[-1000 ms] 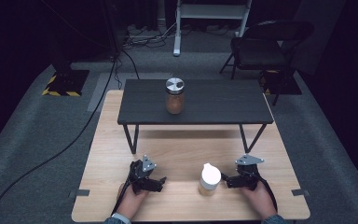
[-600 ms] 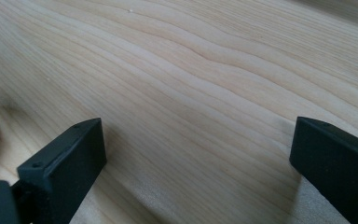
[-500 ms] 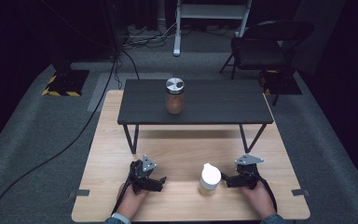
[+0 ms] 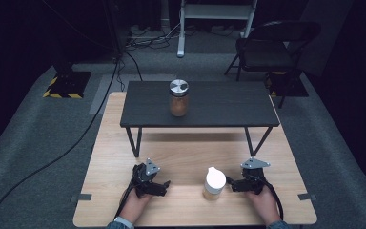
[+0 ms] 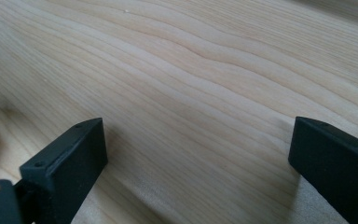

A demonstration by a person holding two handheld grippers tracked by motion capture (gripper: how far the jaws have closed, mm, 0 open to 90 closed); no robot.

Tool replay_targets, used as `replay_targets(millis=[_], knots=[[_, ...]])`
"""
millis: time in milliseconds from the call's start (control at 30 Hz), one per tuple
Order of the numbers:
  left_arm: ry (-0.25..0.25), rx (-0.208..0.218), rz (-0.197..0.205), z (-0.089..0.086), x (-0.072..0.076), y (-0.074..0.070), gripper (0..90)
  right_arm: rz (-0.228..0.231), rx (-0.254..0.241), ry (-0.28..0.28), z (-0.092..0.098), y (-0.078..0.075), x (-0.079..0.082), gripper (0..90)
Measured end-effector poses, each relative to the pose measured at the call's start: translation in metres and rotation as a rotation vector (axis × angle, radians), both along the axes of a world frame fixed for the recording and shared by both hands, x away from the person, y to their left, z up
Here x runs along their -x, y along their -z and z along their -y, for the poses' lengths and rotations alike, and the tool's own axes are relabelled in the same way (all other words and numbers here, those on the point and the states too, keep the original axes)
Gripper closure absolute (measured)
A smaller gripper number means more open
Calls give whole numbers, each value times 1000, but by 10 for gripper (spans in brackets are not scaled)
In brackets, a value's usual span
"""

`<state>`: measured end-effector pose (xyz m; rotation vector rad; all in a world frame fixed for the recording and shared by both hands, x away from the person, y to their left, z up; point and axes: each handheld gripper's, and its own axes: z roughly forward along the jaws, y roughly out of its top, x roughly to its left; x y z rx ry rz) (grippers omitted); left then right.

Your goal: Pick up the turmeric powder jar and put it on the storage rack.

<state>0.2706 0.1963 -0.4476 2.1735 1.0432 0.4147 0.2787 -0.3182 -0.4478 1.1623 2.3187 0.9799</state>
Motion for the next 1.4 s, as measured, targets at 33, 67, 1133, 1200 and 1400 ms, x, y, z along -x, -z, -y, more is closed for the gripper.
replay_targets(millis=[33, 67, 1133, 1200, 1400], knots=[[-1, -1, 0, 0, 0, 0, 23, 0, 0, 1, 0, 0, 0, 38], [-2, -1, -1, 0, 0, 0, 23, 0, 0, 1, 0, 0, 0, 38], [5, 0, 2, -3, 0, 0, 33, 403, -322, -112, 49, -21, 61, 35], [1, -1, 4, -3, 0, 0, 32, 405, -303, -115, 48, -22, 60, 35], [1, -2, 5, -3, 0, 0, 31, 401, -291, -119, 46, -21, 60, 35]])
